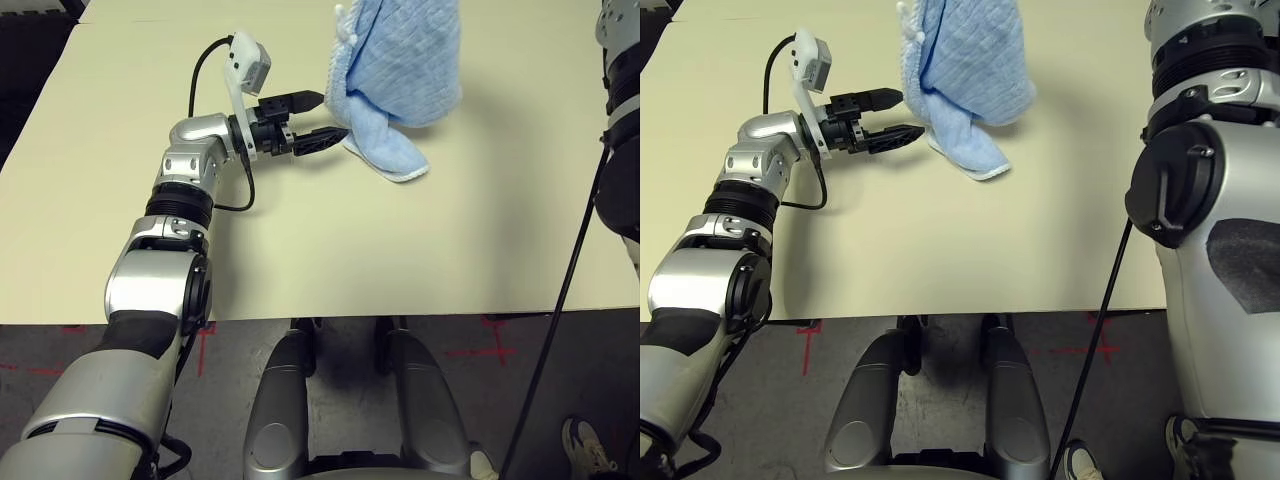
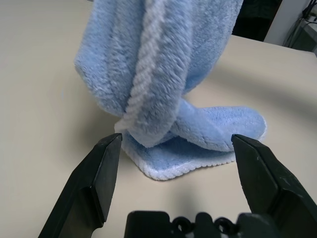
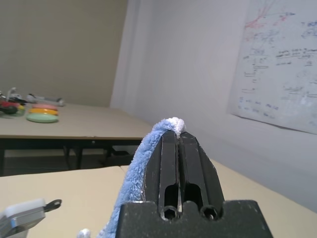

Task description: Fold the towel and set it aside.

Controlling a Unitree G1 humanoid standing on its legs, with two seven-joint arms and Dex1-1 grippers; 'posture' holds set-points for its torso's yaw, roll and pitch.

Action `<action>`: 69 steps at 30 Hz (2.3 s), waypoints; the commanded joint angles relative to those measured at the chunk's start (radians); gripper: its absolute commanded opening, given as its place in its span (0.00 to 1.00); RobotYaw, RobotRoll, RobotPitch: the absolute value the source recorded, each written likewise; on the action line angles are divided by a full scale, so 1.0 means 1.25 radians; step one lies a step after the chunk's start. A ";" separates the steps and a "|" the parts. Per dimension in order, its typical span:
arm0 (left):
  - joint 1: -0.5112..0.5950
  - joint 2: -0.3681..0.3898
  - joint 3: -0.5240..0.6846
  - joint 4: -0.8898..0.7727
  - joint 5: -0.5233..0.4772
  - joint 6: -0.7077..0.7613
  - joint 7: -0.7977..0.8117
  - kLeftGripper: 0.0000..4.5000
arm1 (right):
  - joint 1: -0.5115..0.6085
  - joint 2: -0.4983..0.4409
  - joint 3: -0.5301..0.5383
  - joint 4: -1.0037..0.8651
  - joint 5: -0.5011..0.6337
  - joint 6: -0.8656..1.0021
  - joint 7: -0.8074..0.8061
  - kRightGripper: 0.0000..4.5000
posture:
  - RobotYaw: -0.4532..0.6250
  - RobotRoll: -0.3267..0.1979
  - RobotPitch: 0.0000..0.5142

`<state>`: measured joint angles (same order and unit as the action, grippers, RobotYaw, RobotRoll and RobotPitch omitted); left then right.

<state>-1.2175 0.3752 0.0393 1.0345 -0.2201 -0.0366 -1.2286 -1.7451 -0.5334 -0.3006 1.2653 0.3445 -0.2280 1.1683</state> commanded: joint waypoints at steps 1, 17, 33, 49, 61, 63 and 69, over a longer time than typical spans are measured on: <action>-0.013 -0.013 0.005 0.008 -0.003 -0.012 -0.039 1.00 | -0.064 -0.041 -0.014 -0.009 -0.019 -0.051 -0.033 0.01 | 0.46 0.62 0.56; -0.104 -0.070 0.091 0.073 -0.037 -0.148 0.060 1.00 | -0.048 -0.047 -0.029 0.001 -0.043 -0.057 -0.048 0.01 | 0.46 0.62 0.55; -0.035 -0.074 0.041 0.008 -0.018 -0.072 -0.110 0.01 | -0.060 -0.076 -0.035 0.009 -0.064 -0.065 -0.096 0.00 | 0.46 0.62 0.56; -0.065 -0.046 -0.018 0.102 0.119 -0.205 0.119 0.01 | -0.063 -0.086 -0.036 0.011 -0.080 -0.073 -0.117 0.00 | 0.45 0.62 0.56; -0.182 0.056 0.004 0.139 0.173 -0.287 0.387 0.01 | -0.021 -0.104 -0.019 0.014 -0.155 -0.155 -0.270 0.00 | 0.47 0.62 0.59; -0.196 0.062 0.011 0.127 0.162 -0.292 0.369 0.01 | -0.018 -0.105 -0.019 0.015 -0.162 -0.159 -0.284 0.00 | 0.47 0.62 0.59; -0.181 0.049 0.013 0.067 0.115 -0.214 0.212 0.01 | -0.003 -0.099 -0.020 0.018 -0.169 -0.161 -0.300 0.00 | 0.48 0.62 0.59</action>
<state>-1.4660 0.4421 0.0604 1.1455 -0.0569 -0.3461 -0.8845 -1.7211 -0.6143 -0.3195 1.3237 0.1342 -0.3728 0.8039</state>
